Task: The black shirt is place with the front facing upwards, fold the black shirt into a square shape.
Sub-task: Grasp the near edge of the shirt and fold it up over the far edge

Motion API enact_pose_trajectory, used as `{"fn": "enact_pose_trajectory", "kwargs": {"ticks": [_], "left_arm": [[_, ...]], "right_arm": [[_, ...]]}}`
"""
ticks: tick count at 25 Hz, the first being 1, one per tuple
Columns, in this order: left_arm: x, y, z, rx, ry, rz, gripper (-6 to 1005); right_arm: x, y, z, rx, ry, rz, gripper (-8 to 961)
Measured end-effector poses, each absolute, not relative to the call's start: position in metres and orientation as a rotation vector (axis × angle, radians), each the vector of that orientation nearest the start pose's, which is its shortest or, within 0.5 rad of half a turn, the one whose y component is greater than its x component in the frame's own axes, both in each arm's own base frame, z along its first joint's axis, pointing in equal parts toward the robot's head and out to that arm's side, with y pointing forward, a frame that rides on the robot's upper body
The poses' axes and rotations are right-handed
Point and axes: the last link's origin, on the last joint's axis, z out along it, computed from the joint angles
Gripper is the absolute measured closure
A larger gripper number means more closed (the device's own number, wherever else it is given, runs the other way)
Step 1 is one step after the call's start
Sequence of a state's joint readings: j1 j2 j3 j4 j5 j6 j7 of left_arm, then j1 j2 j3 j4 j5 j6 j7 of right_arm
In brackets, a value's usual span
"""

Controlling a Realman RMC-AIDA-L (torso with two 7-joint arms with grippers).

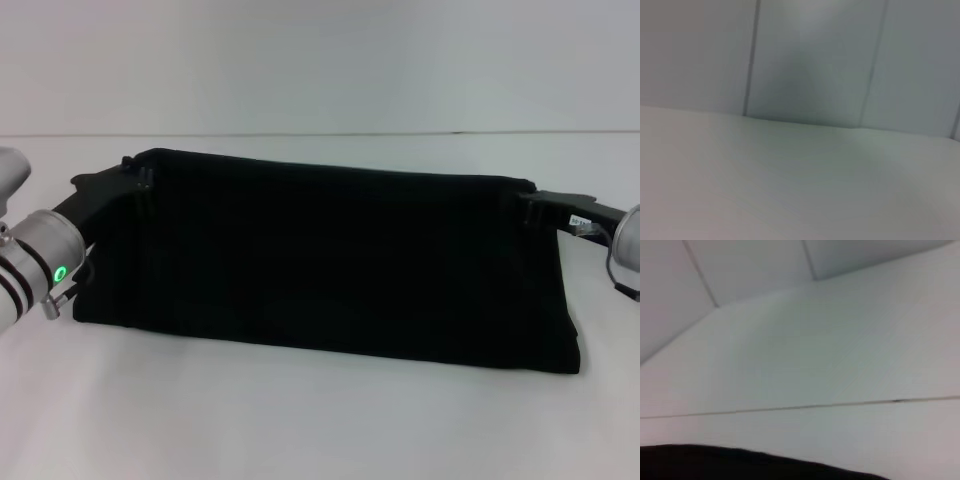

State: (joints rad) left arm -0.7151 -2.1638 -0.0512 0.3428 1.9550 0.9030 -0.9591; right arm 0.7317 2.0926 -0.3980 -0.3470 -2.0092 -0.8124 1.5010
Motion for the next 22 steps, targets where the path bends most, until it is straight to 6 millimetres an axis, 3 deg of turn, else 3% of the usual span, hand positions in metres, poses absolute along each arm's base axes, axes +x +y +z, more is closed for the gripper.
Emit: {"fn": "enact_pose_trajectory", "kwargs": {"ticks": [10, 16, 22], "left_arm": [[-0.314, 0.400, -0.013, -1.814, -0.902, -0.632, 969], [-0.317, 0.401, -0.014, -1.782, -0.934, -0.628, 969], [-0.322, 0.399, -0.013, -1.735, -0.972, -0.631, 839]], "right_arm": [[0.297, 0.418, -0.023, -1.981, 1.145, 0.581, 908], [0.302, 0.415, -0.024, -1.973, 1.154, 0.559, 855], [0.314, 0.411, -0.020, -1.906, 1.194, 0.556, 778]]}}
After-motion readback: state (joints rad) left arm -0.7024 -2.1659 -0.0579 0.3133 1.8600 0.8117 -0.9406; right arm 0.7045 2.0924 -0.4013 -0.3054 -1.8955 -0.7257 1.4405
